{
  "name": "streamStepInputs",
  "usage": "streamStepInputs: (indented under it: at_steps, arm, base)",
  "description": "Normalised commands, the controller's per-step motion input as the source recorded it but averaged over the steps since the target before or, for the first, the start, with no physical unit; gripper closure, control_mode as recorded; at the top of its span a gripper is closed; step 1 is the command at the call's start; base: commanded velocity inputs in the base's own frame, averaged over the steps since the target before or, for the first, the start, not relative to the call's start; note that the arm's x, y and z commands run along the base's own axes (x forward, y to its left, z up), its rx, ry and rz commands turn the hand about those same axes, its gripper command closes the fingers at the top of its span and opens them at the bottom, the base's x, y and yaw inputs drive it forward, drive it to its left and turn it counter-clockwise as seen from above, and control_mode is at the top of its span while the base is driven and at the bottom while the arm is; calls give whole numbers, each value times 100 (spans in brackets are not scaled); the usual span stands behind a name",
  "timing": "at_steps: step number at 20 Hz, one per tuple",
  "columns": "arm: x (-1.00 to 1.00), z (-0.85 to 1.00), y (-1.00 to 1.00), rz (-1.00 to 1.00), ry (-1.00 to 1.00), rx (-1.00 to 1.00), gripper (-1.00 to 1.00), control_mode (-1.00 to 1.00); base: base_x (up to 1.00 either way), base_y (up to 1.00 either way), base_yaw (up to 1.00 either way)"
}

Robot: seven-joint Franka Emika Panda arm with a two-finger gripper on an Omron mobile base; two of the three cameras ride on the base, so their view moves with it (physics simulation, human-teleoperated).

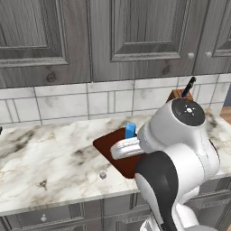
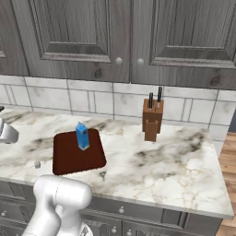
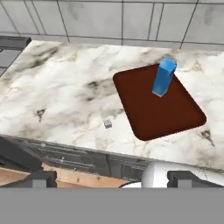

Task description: Take out the milk from the fridge and place it on the tray on the counter. Then take the sugar cube near the tray and place it in the tray.

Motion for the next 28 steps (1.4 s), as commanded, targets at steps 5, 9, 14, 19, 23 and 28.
streamStepInputs:
  at_steps: [5,9,14,19,23,28]
  arm:
    - [19,-52,18,-17,30,0,-100,-100]
    - [24,-56,10,-12,16,0,-100,-100]
    - [37,-48,19,-3,2,0,-100,-100]
    - [33,-56,9,0,0,0,-100,-100]
    - [40,-53,0,0,1,1,-100,-100]
    - [55,-49,18,0,3,0,-100,-100]
  base:
    - [0,0,0]
    - [0,0,0]
    - [0,0,0]
    - [0,0,0]
    - [0,0,0]
    - [0,0,0]
